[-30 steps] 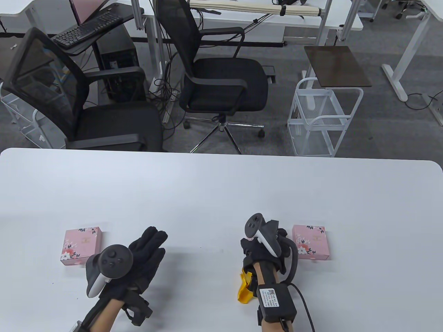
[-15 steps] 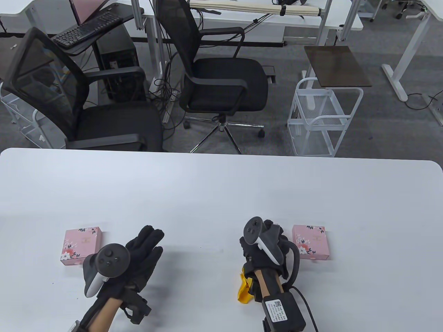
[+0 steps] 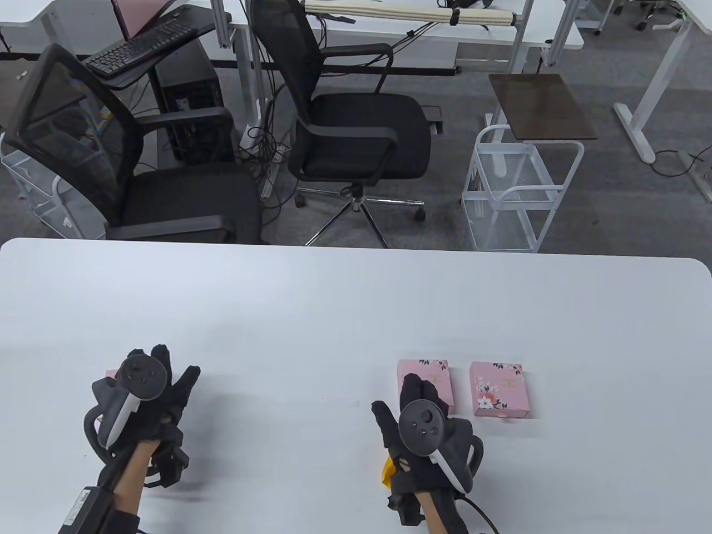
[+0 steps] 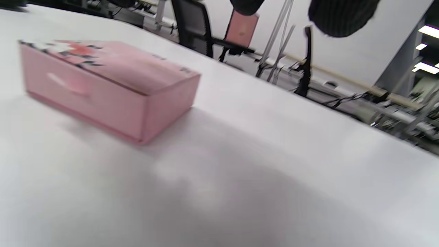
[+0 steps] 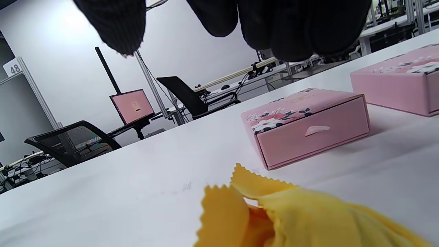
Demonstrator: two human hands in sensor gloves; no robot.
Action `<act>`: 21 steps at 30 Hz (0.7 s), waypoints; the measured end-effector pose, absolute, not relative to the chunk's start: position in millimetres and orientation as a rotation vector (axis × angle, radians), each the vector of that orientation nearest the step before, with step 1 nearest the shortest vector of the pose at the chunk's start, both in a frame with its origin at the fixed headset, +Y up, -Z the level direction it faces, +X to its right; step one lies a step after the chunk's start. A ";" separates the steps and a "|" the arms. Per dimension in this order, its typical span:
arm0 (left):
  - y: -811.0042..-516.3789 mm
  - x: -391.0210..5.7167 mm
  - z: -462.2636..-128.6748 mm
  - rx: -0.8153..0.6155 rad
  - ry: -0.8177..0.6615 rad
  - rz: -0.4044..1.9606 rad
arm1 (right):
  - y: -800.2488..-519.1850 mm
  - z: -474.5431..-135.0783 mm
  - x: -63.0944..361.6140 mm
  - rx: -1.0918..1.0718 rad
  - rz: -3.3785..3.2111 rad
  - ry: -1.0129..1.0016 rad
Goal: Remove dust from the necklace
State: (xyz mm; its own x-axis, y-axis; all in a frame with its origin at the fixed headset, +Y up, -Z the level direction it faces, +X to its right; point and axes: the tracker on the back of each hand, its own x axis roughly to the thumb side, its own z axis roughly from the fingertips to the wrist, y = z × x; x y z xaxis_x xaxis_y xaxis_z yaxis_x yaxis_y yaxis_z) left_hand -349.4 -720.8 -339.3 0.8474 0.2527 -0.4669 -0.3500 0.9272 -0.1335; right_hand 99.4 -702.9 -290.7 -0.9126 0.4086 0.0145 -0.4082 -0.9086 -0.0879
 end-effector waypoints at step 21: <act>-749.2 -353.4 -351.7 -0.372 0.586 0.090 | -702.1 -283.7 105.8 0.012 2.690 -0.211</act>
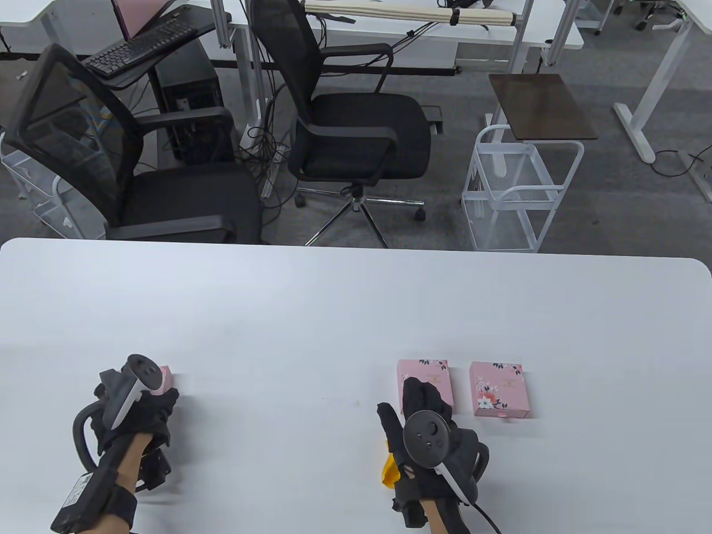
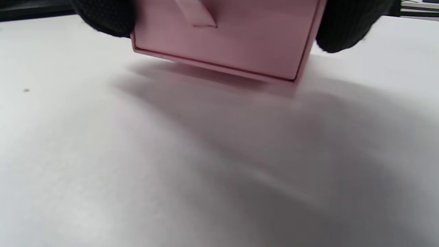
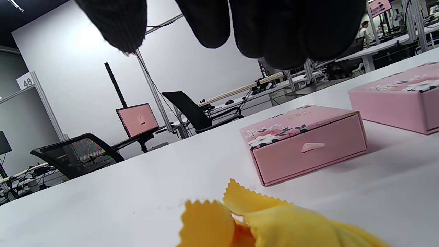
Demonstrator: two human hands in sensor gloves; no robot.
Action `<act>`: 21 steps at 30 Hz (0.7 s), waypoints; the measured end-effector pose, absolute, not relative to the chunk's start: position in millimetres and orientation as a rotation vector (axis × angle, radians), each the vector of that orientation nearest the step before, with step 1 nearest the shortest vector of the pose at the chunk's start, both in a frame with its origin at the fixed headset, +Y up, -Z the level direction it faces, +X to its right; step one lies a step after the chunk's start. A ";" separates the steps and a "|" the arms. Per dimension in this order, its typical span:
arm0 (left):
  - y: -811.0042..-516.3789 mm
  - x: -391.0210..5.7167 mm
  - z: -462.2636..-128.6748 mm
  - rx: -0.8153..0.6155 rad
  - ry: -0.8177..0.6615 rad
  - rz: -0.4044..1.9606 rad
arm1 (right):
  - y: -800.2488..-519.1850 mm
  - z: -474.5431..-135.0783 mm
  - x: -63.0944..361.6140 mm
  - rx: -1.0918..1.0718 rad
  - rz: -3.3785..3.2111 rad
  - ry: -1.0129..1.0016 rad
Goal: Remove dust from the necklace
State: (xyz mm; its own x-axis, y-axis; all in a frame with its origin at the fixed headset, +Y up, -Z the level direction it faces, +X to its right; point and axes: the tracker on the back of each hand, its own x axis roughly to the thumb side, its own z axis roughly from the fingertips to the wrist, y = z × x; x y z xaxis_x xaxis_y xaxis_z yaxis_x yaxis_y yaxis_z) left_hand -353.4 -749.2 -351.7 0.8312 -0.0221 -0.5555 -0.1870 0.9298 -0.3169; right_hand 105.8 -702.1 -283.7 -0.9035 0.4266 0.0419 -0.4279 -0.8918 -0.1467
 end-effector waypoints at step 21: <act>-740.5 -155.4 -364.6 -0.368 0.185 0.180 | -705.1 -281.1 106.7 0.012 2.697 -0.195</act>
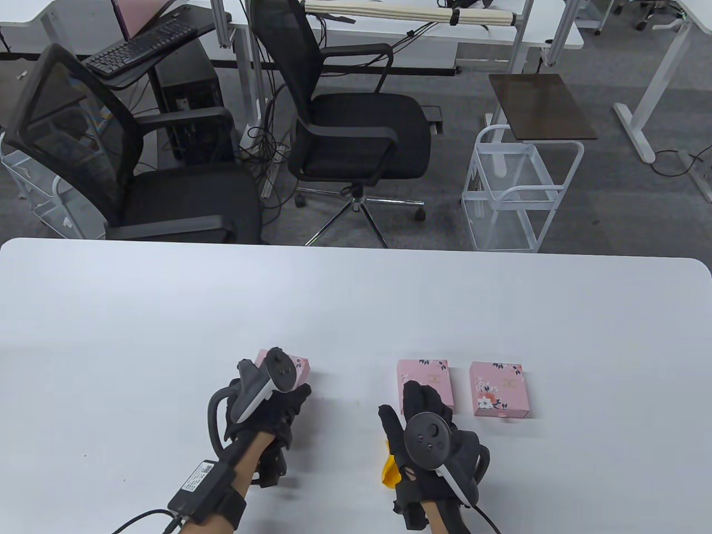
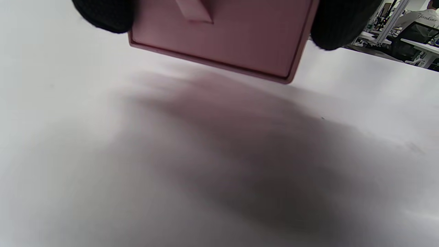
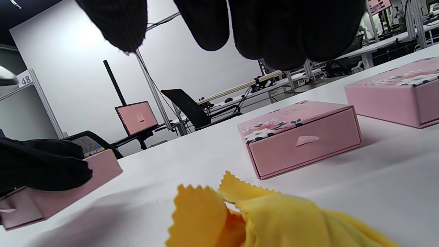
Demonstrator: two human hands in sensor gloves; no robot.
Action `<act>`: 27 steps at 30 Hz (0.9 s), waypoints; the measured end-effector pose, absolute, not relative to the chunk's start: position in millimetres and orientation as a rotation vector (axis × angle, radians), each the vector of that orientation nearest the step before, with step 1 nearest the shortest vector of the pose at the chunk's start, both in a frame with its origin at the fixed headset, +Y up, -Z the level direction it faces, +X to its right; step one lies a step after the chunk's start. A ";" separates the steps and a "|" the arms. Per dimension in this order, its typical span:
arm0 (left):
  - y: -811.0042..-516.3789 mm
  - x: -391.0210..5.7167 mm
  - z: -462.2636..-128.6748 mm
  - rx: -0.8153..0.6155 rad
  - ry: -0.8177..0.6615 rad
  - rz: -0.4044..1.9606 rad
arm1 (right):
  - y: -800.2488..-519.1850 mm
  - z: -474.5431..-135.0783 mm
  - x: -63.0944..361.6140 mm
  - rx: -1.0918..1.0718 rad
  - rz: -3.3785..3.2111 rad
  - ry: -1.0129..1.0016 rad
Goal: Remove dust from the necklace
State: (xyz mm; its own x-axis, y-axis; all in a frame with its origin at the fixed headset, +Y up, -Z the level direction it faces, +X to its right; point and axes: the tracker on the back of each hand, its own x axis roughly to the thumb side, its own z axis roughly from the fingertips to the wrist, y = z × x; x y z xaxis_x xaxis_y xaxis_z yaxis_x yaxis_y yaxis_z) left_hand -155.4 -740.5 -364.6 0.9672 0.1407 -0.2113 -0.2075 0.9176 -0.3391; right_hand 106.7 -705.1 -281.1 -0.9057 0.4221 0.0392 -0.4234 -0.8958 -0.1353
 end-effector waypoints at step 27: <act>-762.0 -126.3 -354.7 -0.395 0.078 0.211 | -705.7 -279.4 103.5 0.026 2.711 -0.183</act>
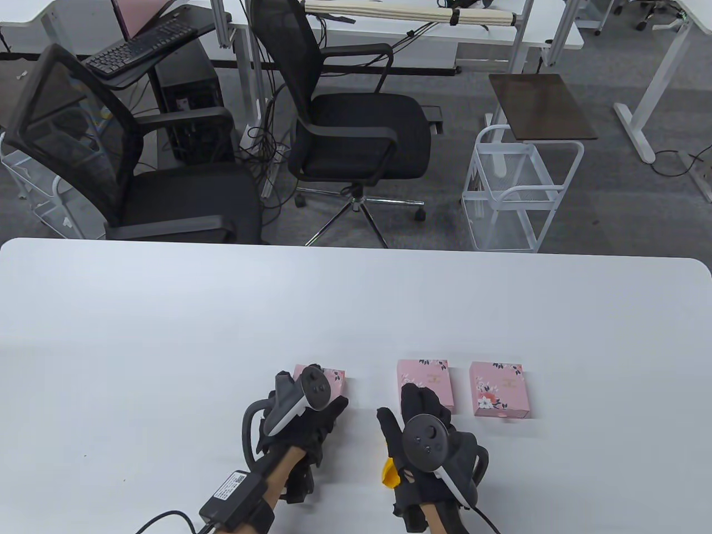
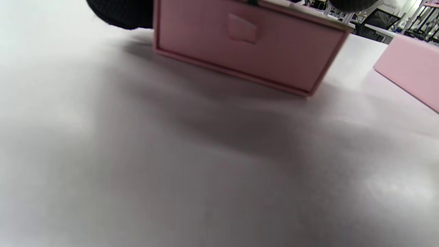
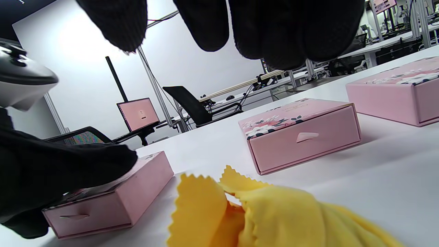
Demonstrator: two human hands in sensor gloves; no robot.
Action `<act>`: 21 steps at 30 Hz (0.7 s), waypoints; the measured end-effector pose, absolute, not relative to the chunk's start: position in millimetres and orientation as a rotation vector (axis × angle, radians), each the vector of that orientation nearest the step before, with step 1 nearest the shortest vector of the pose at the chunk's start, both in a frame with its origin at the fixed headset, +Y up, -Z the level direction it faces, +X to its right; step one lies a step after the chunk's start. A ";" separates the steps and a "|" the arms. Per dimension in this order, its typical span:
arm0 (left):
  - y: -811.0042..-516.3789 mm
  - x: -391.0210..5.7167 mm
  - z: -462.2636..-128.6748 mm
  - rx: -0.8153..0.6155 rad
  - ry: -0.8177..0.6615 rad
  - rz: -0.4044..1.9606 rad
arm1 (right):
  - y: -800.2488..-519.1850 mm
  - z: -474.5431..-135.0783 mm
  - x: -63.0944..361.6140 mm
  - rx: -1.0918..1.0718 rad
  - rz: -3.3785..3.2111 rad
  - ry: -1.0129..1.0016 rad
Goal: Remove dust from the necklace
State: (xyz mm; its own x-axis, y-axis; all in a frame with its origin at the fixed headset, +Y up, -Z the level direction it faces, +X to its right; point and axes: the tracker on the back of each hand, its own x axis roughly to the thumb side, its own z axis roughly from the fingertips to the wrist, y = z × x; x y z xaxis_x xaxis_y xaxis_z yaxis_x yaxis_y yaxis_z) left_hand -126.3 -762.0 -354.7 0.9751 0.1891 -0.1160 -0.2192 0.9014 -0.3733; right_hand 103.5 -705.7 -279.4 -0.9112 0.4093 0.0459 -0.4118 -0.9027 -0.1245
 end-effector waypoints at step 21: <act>-748.9 -205.3 -319.7 -0.121 -0.187 0.383 | -703.1 -273.1 89.4 0.093 2.626 -0.262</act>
